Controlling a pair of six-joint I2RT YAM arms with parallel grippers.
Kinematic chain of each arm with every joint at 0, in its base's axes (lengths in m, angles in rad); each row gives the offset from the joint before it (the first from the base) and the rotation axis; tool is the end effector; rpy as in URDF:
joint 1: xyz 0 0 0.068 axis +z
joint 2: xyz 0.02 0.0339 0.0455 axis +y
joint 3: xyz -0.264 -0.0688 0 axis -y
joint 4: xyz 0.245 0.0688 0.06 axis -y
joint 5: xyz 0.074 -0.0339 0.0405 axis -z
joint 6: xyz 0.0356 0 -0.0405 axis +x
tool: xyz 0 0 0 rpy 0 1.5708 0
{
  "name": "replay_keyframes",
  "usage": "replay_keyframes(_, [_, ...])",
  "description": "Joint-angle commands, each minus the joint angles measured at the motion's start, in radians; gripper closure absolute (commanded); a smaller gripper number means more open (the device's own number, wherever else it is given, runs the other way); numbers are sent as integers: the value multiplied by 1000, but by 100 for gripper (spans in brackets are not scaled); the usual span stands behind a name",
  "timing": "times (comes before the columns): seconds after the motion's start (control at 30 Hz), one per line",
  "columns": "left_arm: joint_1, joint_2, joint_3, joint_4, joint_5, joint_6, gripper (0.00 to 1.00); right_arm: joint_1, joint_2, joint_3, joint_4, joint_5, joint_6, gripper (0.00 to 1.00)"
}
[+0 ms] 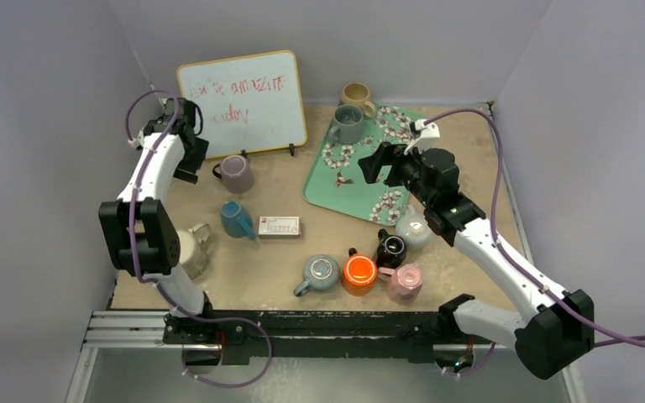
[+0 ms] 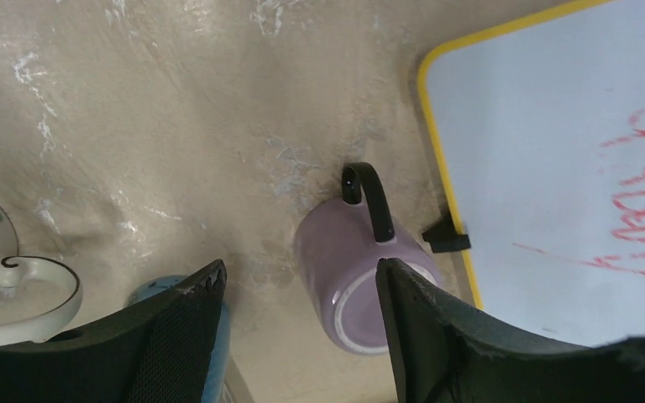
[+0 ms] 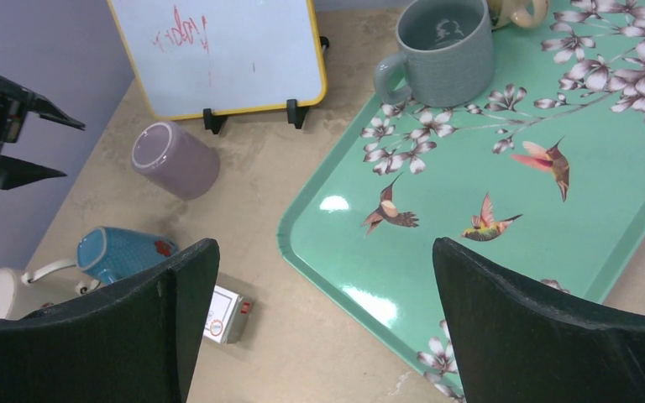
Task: Turn the mug right side up
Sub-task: Turn over the cup at the center of the board.
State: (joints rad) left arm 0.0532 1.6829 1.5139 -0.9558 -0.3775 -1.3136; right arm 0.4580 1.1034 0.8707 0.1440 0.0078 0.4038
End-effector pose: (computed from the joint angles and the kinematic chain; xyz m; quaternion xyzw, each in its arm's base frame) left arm 0.3461 0.0316 0.2972 -0.6370 0.7166 0.0198 0.2833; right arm 0.2355 0.1158 0.3414 -0.0174 0.7376 0.2793 0.6146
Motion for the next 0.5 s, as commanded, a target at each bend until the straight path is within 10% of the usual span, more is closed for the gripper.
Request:
replay_keyframes(0.0, [22, 91, 56, 14, 75, -44, 36, -2, -34, 22, 19, -5, 1, 1])
replay_keyframes(0.47, [22, 292, 159, 61, 164, -18, 39, -2, -30, 29, 25, -2, -13, 1])
